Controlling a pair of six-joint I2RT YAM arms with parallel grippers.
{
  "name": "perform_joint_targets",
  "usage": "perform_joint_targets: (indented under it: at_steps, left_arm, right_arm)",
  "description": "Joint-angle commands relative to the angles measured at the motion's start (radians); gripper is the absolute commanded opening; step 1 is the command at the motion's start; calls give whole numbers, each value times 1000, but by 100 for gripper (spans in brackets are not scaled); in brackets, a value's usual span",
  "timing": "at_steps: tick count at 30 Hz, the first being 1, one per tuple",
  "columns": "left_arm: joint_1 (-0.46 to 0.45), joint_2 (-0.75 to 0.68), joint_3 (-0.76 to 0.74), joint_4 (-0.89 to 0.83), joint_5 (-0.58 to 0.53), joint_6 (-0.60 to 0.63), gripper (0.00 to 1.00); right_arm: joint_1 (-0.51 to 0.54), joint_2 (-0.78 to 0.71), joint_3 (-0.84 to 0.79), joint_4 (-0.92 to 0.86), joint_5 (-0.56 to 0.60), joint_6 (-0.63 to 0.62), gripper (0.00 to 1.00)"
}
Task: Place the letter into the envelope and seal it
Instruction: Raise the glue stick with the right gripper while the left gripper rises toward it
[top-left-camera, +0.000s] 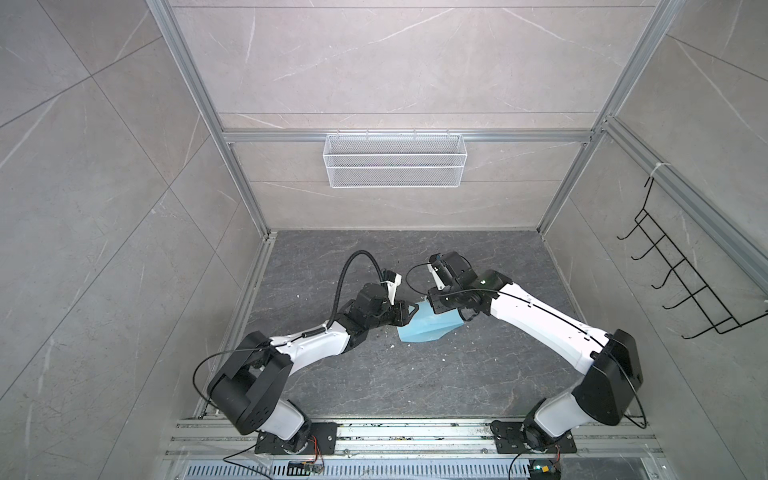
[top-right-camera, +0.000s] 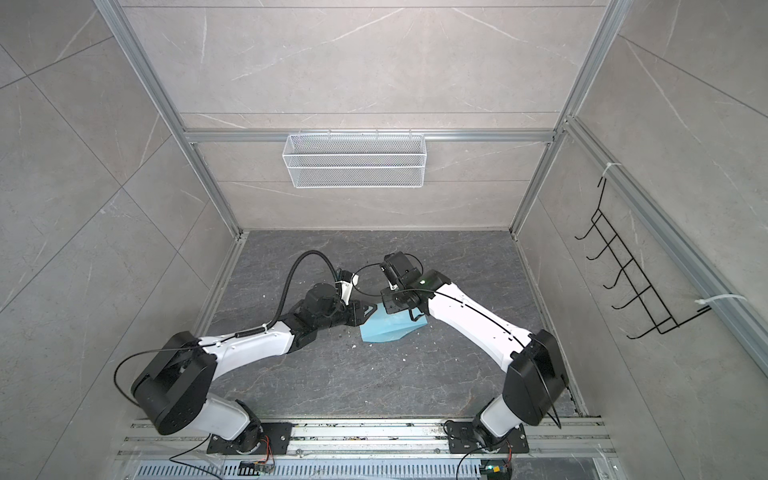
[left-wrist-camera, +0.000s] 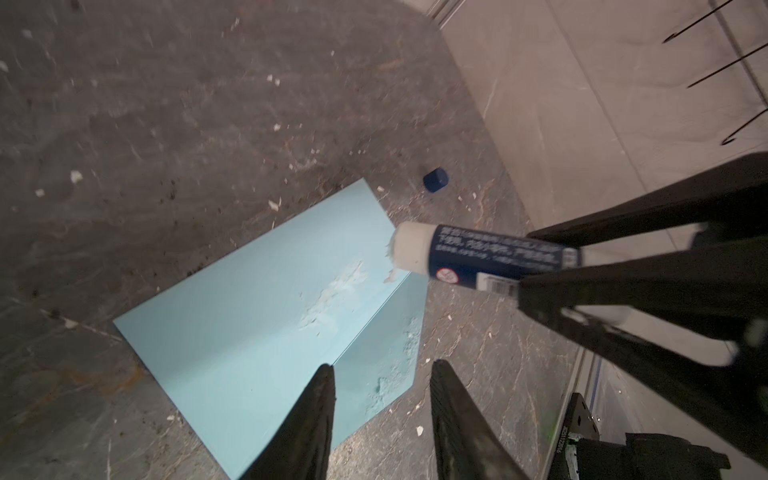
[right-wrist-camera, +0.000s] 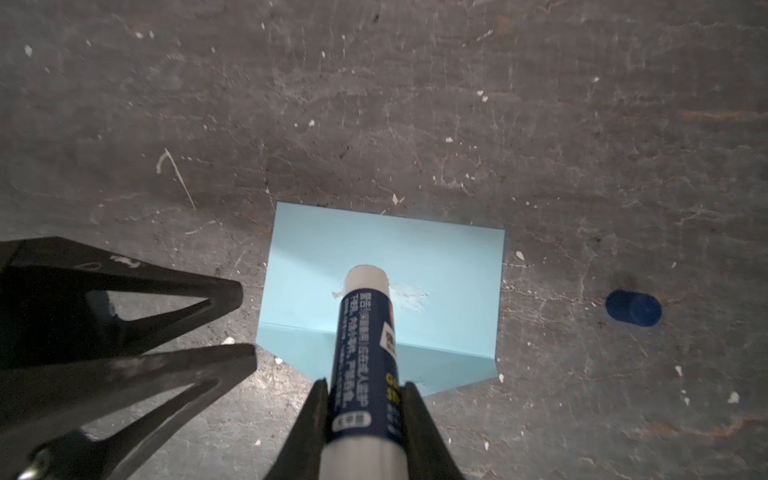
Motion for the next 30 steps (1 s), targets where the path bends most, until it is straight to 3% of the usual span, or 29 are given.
perform_joint_targets:
  at_steps: [1, 11, 18, 30]
  left_arm:
    - [-2, -78, 47, -25, -56, 14, 51]
    - [-2, -200, 35, -19, -126, -60, 80]
    - [-2, -230, 16, 13, -175, -283, 100]
    - [-23, -190, 126, -56, -170, -809, 95]
  right_arm:
    - [2, -87, -66, 189, -12, 11, 0]
    - [4, -185, -179, 371, -17, 11, 0]
    - [12, -264, -252, 448, 29, 1, 0]
    - [44, -329, -353, 641, 102, -55, 0]
